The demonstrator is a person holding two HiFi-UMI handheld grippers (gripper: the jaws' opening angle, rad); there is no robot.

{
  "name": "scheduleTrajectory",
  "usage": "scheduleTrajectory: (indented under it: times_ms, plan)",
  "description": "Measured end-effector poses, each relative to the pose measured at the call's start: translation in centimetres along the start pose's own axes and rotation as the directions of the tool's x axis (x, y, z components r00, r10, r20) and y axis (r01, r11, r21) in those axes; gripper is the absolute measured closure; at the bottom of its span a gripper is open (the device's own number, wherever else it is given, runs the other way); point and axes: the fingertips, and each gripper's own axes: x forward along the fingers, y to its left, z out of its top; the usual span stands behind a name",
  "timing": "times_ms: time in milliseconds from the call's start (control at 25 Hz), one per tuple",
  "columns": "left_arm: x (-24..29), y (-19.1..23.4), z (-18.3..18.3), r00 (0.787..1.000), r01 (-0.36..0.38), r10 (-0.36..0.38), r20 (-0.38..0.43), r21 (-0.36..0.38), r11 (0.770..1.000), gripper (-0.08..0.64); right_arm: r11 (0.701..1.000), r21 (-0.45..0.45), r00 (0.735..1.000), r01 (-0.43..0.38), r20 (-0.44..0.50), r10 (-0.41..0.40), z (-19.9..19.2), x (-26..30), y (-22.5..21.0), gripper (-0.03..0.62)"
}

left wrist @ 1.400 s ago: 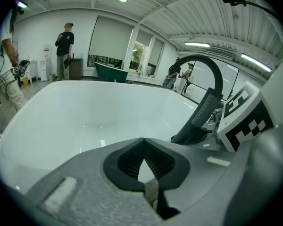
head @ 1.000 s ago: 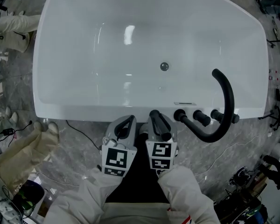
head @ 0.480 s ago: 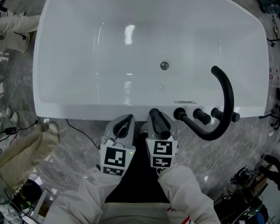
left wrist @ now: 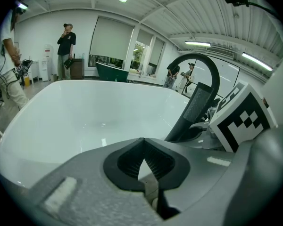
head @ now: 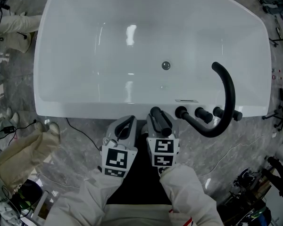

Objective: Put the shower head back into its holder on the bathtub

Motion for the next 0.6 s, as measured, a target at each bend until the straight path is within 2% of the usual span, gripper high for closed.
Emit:
scheduleTrajectory:
  times_ms: [240,360,600]
  plan:
    - [-0.5,-0.5,-0.4,1.000,0.000,0.000,-0.002,0.012,1.000,0.560,0.999,0.027,1.000,-0.019,-0.017,0.019,-1.2,-0.7,0.1,0.397]
    - [-0.8,-0.8,-0.6,1.000,0.005,-0.005,-0.005,0.015,1.000,0.558,0.999,0.040,1.000,-0.007,0.009,0.007,-1.0,-1.5,-0.1,0.399]
    - [-2.3,-1.3,0.0,1.000,-0.003,0.003,0.001,0.047,0.999,0.560,0.999,0.039,1.000,-0.025,0.009,0.025,-1.2,-3.8,0.3,0.427]
